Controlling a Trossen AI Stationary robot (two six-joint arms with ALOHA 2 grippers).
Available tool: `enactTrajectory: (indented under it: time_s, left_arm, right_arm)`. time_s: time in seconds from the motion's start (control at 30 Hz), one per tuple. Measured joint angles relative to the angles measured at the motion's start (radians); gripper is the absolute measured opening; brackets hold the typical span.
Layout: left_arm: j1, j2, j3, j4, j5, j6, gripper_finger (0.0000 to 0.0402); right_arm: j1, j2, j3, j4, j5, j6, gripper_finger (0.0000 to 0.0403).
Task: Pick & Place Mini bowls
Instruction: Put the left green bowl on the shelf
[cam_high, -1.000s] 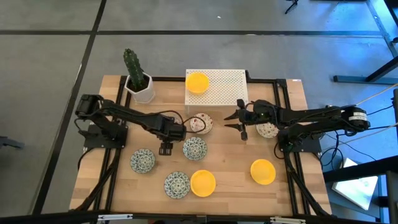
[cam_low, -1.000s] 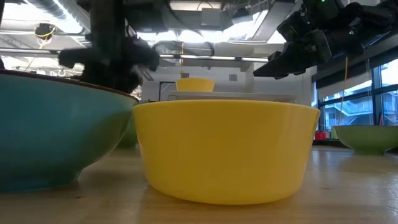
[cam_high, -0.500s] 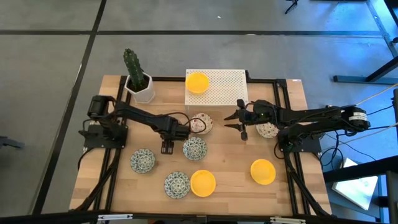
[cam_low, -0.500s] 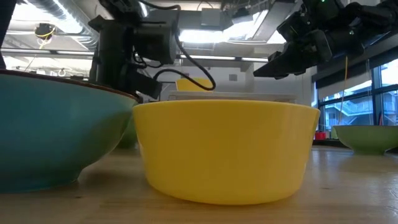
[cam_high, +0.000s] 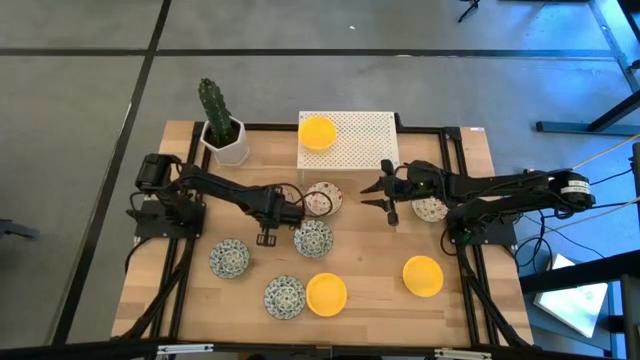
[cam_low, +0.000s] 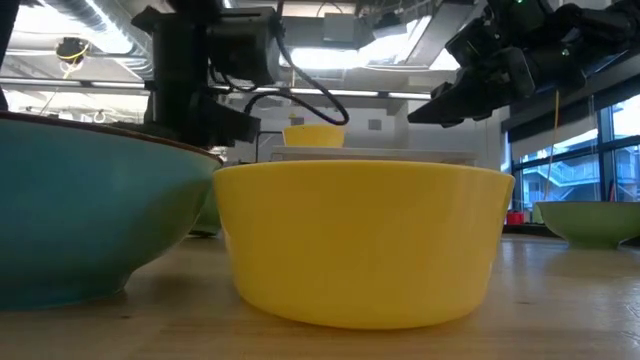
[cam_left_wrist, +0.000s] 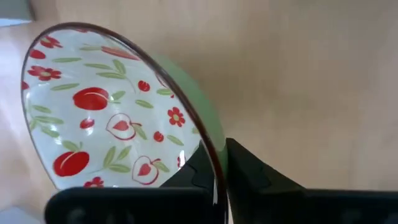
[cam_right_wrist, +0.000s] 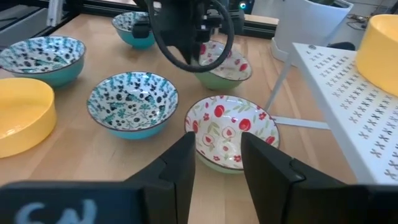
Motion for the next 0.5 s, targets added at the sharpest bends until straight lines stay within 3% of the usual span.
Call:
enactTrajectory:
  time_s: [0.1,0.5]
  left_arm:
    - [-0.012,-0.023,0.022,-0.078,-0.021,-0.019,0.0013]
    - [-0.015,-0.216,0.046,-0.107,-0.075,-0.052,0.0013]
  right_arm:
    - [0.000,0.000,0.000,0.000,-0.006,0.000,0.0129]
    - [0.002,0.000,0.000,0.000,-0.006,0.025,0.0129]
